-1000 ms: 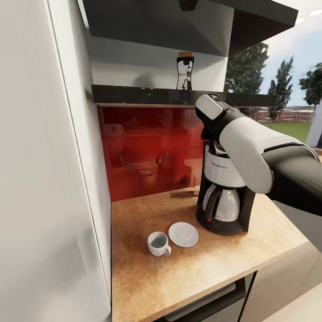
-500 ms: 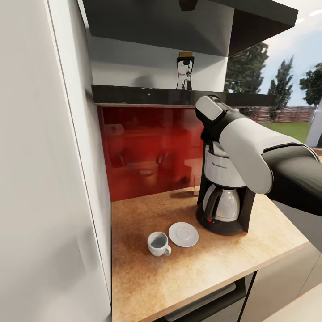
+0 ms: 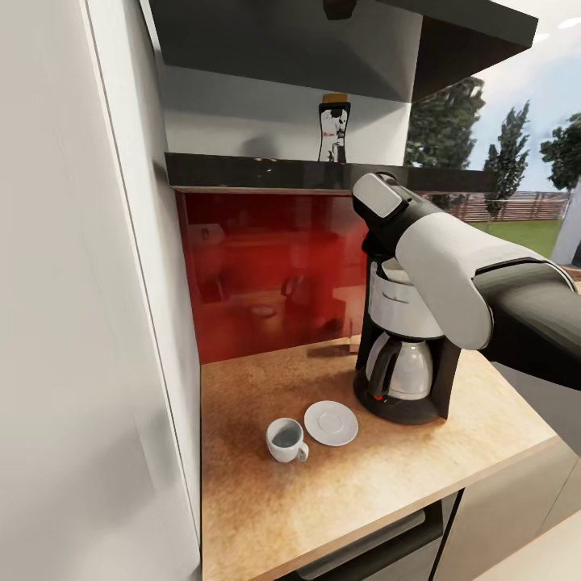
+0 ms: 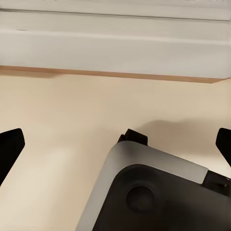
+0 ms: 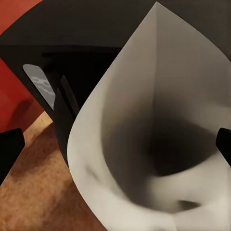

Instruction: Set up a coffee station on the kitchen countertop: keep the coffee maker on the countertop, move the bottle of coffee from the kitchen shelf to the counter next to the coffee maker, place a paper coffee filter on top of the coffee maker, put the saucer next to the coffee maker with the coffee cup on the saucer, and place the electric kettle next to the coffee maker.

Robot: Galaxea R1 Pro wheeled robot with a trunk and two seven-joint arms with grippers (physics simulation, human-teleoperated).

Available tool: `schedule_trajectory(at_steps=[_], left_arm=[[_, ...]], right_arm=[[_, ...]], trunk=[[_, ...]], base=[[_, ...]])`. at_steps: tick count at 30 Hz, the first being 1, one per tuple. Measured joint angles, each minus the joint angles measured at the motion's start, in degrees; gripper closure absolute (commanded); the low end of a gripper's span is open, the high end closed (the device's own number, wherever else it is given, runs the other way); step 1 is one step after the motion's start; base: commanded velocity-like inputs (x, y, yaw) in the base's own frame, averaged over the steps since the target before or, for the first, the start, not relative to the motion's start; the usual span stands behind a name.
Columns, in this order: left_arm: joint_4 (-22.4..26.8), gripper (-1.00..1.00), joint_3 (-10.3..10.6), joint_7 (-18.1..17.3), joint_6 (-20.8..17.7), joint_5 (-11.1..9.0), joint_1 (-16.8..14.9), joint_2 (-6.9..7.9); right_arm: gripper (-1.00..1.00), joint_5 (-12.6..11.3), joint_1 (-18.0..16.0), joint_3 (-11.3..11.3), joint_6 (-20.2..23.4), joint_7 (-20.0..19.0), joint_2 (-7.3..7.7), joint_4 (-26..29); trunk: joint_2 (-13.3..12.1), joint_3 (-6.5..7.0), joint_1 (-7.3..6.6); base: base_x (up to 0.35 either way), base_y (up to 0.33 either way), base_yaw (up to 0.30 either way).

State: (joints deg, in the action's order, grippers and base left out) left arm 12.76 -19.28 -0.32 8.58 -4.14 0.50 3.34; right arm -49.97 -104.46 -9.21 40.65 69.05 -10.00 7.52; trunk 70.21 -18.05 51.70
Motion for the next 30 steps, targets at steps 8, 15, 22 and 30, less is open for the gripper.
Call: schedule_trajectory(at_steps=[8, 15, 22, 30], left_arm=[[0.0, -1.0, 0.0, 0.0, -0.04, 0.0, 0.0, -0.01], [0.0, -1.0, 0.0, 0.0, -0.02, 0.0, 0.0, 0.0], [0.0, -1.0, 0.0, 0.0, -0.04, 0.0, 0.0, 0.0], [0.0, -1.0, 0.0, 0.0, -0.05, 0.0, 0.0, 0.0]], right_arm=[[-1.0, 0.0, 0.0, 0.0, 0.0, 0.02, 0.0, 0.0], [-1.0, 0.0, 0.0, 0.0, -0.01, 0.02, 0.0, 0.0], [-1.0, -0.09, 0.0, -0.12, -0.06, 0.03, 0.0, -0.01], [-1.0, 0.01, -0.01, 0.0, -0.12, 0.03, 0.0, 0.0]], trunk=[[0.0, 0.0, 0.0], [0.0, 0.0, 0.0], [-1.19, 0.53, -0.65], [-3.21, 1.44, -1.76]], base=[[0.0, 0.0, 0.0], [0.0, 0.0, 0.0], [0.0, 0.0, 0.0], [0.0, 0.0, 0.0]])
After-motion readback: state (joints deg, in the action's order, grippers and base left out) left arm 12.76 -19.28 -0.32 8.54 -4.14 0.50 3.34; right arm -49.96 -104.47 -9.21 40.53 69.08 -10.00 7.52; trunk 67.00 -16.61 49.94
